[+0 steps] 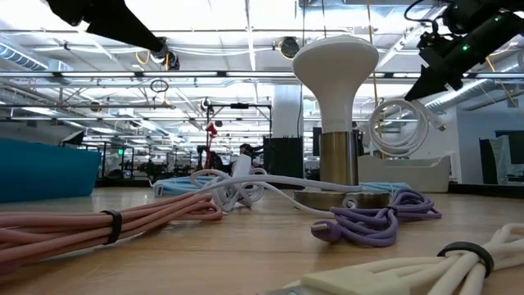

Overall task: Pick & Place USB Port
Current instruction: Put the white HDMI cable into the gray bin

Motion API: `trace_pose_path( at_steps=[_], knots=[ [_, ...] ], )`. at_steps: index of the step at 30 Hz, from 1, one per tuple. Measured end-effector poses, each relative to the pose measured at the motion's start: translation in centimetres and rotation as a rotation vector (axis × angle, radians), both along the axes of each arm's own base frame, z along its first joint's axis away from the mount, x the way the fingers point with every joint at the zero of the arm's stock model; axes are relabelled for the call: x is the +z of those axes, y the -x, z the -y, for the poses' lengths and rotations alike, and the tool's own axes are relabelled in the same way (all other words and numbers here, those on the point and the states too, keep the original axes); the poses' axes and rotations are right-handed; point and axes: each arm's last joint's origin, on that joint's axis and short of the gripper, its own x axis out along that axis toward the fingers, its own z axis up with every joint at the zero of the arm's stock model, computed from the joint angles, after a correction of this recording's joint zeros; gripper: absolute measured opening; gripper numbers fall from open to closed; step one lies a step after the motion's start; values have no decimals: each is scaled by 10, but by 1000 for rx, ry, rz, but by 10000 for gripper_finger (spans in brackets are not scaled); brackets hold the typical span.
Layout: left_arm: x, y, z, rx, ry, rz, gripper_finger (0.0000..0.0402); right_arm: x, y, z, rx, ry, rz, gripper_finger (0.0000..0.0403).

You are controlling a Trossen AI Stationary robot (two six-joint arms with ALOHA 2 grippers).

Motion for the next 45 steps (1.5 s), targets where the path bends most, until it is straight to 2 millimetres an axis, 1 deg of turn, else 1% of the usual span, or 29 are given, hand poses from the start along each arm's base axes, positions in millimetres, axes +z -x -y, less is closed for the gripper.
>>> trace_pose_path(
  at_steps=[9,12,13,16,18,23,25,27,29,31,33,36,38,40,43,45],
  knots=[
    [0,0,0,-2,-1,0,71,-1,-4,0,-13,-8,-9,3],
    [0,0,0,0,-3,1,71,1,-7,-1,22,-13,26,3],
    [0,0,0,1,-5,2,71,3,-9,-1,65,-12,66,3],
    [0,0,0,2,-7,3,71,17,-19,-8,282,25,236,3],
    [0,0,0,3,-8,4,71,30,-25,-14,403,83,340,3],
    [0,0,0,3,-9,3,71,69,-31,-36,591,288,601,3],
    [0,0,-1,7,-12,5,71,84,-33,-47,739,372,696,3],
    [0,-1,-1,9,-15,1,71,90,-35,-54,897,381,723,3],
    [0,-1,-1,7,-16,-2,71,89,-38,-57,1025,299,690,3],
    [0,-1,-2,7,-16,-4,71,82,-41,-56,1113,153,632,3],
    [0,0,-2,7,-18,-7,71,80,-41,-57,1131,82,578,3],
    [0,0,-2,7,-20,-9,71,79,-35,-62,1121,61,473,3],
    [-1,0,-2,8,-23,-13,71,80,-27,-69,1067,82,354,3],
    [-1,1,-3,13,-25,-16,71,79,-18,-76,990,55,173,3],
    [-2,2,-4,21,-31,-20,71,75,-10,-80,846,-76,-108,3],
    [-2,3,-5,33,-37,-18,71,68,-7,-80,769,-161,-241,3]
  ],
)
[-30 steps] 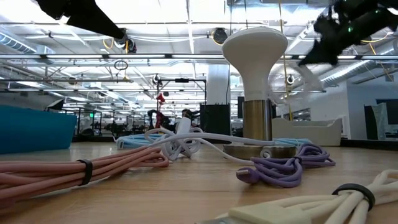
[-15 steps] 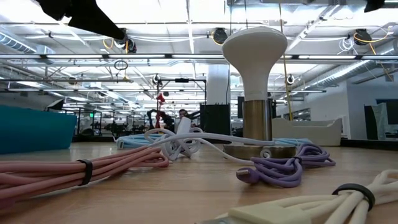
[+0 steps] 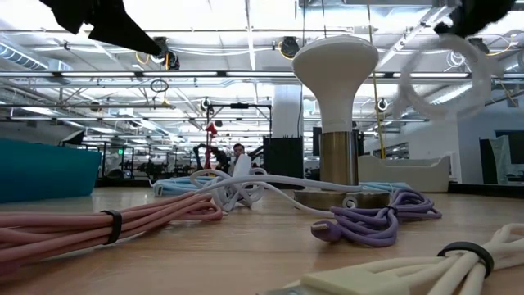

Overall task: Pick & Place USB Port
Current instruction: Put the white HDMI cable into the gray bin

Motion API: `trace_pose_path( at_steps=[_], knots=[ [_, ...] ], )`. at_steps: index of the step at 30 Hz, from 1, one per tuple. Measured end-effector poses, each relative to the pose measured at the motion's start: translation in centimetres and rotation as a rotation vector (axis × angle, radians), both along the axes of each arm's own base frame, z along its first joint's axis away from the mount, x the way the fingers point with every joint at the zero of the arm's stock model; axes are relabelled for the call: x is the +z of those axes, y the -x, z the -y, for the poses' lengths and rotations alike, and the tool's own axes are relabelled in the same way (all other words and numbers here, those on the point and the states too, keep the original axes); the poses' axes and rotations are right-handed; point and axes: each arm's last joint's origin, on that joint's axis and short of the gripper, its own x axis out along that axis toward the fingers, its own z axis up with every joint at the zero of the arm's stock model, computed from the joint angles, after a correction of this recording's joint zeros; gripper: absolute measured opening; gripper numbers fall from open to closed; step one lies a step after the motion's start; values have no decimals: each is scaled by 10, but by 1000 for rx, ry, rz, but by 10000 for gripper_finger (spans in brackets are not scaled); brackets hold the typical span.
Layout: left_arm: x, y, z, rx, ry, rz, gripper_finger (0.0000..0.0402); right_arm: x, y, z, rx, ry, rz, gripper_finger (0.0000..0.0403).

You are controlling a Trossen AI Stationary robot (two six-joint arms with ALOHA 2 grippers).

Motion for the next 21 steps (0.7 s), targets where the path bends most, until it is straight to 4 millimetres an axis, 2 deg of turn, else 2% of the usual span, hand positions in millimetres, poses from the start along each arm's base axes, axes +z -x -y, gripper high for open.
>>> trace_pose_path(
  at_steps=[4,8,16,21],
  knots=[
    [0,-1,-4,25,5,7,71,-13,-5,6,-47,25,-187,3],
    [0,-3,-6,34,15,12,71,-25,-20,21,-91,97,-315,3],
    [-1,-3,-6,31,22,3,71,-33,-57,53,-65,187,-264,3],
    [-5,-1,-7,24,22,-21,71,-31,-61,61,-145,300,-275,3]
  ],
)
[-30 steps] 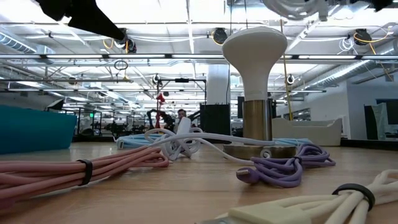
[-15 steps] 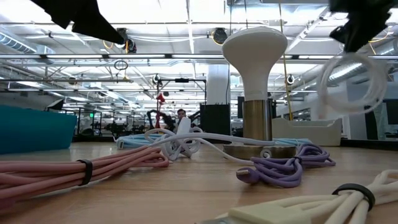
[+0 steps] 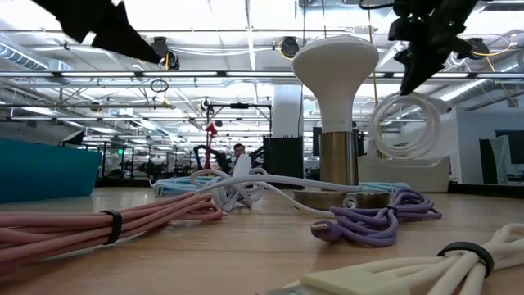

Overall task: Pick & Place USB Port
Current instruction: Put the white HDMI cable into the gray bin

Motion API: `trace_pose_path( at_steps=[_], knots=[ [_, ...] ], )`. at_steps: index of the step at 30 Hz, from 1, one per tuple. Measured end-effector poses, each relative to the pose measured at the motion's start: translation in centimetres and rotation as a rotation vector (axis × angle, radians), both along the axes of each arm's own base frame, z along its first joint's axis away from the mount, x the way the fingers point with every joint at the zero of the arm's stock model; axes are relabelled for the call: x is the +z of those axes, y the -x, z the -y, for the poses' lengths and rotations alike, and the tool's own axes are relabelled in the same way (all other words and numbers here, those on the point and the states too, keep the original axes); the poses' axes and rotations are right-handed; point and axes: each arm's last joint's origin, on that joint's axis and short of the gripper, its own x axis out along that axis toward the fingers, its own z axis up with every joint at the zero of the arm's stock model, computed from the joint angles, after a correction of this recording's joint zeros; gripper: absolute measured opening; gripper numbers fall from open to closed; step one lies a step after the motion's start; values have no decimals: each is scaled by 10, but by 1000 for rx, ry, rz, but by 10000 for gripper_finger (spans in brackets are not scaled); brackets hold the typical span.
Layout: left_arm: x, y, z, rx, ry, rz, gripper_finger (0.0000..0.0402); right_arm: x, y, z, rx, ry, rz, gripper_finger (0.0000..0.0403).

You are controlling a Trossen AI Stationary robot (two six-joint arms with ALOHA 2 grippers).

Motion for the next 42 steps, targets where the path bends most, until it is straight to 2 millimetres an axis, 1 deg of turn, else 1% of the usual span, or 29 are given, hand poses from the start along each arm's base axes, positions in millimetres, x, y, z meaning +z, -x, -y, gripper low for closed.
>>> trace_pose_path(
  at_steps=[7,9,14,20,25,32,34,38,42],
  knots=[
    [-18,7,-7,24,22,-27,71,9,9,8,-59,79,79,3],
    [-19,7,-7,30,30,-23,71,9,13,12,-73,71,85,3],
    [-18,5,-6,21,36,-9,71,6,22,29,-148,52,80,3],
    [-18,5,-6,16,31,-12,71,2,23,50,-168,21,149,3],
    [-18,5,-5,11,30,-13,71,-6,23,60,-194,-13,136,3],
    [-18,8,-1,-6,29,-15,71,-33,30,64,-290,2,25,3],
    [-18,8,-1,-7,28,-14,71,-35,31,65,-298,20,24,3],
    [-18,8,-1,-6,30,-13,71,-34,30,66,-307,37,45,3],
    [-18,8,-1,-5,32,-11,71,-34,34,68,-352,24,55,4]
  ],
)
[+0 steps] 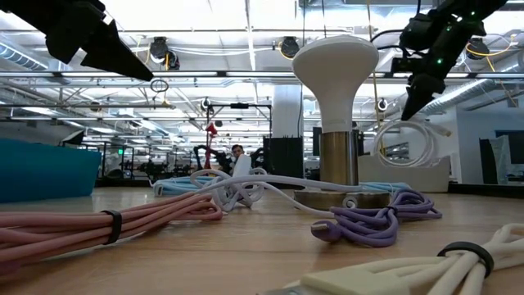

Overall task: Pick & Place USB Port
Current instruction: Put the white HDMI cable into the gray bin

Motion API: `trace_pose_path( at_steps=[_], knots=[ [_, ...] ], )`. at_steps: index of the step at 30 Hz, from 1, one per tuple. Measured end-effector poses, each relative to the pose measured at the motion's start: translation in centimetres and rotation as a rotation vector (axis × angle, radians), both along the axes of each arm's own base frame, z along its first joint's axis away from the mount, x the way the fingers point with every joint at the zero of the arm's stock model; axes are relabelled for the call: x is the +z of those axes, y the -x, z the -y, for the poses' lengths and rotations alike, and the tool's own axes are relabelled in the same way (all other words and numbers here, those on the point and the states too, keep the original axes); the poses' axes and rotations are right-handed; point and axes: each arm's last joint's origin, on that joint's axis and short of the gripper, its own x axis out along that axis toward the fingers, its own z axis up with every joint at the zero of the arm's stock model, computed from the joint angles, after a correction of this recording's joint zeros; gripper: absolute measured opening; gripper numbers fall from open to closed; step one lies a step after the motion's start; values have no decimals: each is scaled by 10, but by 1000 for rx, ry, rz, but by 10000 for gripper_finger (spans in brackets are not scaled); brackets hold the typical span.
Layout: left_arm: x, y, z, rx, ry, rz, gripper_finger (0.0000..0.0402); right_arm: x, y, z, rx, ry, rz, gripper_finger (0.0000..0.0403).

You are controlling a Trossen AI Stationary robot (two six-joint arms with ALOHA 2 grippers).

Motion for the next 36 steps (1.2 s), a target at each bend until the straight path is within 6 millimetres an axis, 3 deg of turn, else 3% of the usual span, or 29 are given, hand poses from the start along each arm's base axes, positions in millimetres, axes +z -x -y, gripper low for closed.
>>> trace_pose_path(
  at_steps=[12,22,28,36],
  knots=[
    [0,0,0,0,0,0,71,1,4,3,31,-85,166,3],
    [0,0,0,-1,0,0,71,-22,6,30,-114,-199,135,4],
    [0,0,0,-3,-3,-2,71,-28,5,40,-242,-183,92,43],
    [0,0,0,-3,-3,-3,71,-20,-3,31,-258,-139,93,92]
  ],
)
